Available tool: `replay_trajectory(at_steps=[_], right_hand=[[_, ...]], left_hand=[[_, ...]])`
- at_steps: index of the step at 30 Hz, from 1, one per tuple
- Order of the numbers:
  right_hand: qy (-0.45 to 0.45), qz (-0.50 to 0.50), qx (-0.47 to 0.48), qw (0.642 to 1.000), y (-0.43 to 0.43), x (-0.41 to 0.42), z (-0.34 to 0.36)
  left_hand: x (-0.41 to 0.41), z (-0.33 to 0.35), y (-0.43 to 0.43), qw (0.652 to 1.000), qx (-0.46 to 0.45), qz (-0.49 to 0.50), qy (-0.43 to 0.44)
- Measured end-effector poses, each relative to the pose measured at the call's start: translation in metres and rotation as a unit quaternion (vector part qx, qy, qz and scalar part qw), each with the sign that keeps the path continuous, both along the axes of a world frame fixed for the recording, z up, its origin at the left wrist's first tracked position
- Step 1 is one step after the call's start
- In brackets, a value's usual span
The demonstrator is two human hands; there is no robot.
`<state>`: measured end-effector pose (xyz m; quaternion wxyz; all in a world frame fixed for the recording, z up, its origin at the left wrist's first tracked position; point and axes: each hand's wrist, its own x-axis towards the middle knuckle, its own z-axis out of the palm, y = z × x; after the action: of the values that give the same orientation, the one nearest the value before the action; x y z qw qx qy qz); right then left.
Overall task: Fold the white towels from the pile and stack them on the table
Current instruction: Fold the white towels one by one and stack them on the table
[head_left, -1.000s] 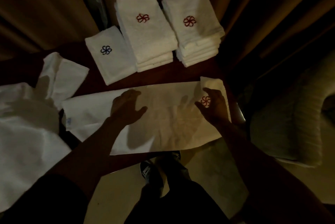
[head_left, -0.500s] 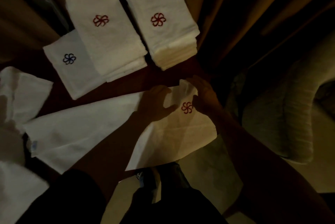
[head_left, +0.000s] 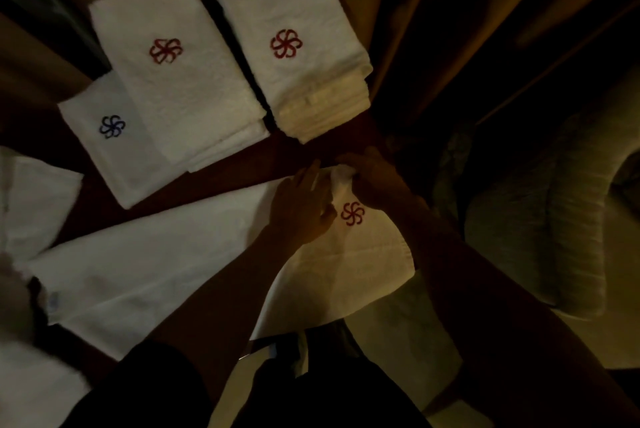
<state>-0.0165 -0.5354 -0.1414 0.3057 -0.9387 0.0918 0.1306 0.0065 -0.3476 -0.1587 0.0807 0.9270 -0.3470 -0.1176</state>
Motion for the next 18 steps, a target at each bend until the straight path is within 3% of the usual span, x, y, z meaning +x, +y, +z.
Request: replay_trajectory(at_steps=[5, 8, 12, 18], right_hand=[[-0.068, -0.023, -0.017, 0.997, 0.001, -0.012, 0.010], [-0.033, -0.041, -0.043, 0.998, -0.003, -0.024, 0.014], [-0.104, -0.037, -0.005, 0.994, -0.007, -0.043, 0.008], [-0.115, -0.111, 0.077, 0.984, -0.007, -0.051, 0.024]], left_hand=[[-0.001, -0.001, 0.005, 0.999, 0.045, 0.006, 0.004], [0.000, -0.005, 0.012, 0.999, 0.049, 0.019, 0.005], [-0.005, -0.008, 0.017, 0.999, 0.028, 0.031, -0.012], [-0.016, -0.008, 0.015, 0.997, -0.038, -0.010, -0.071]])
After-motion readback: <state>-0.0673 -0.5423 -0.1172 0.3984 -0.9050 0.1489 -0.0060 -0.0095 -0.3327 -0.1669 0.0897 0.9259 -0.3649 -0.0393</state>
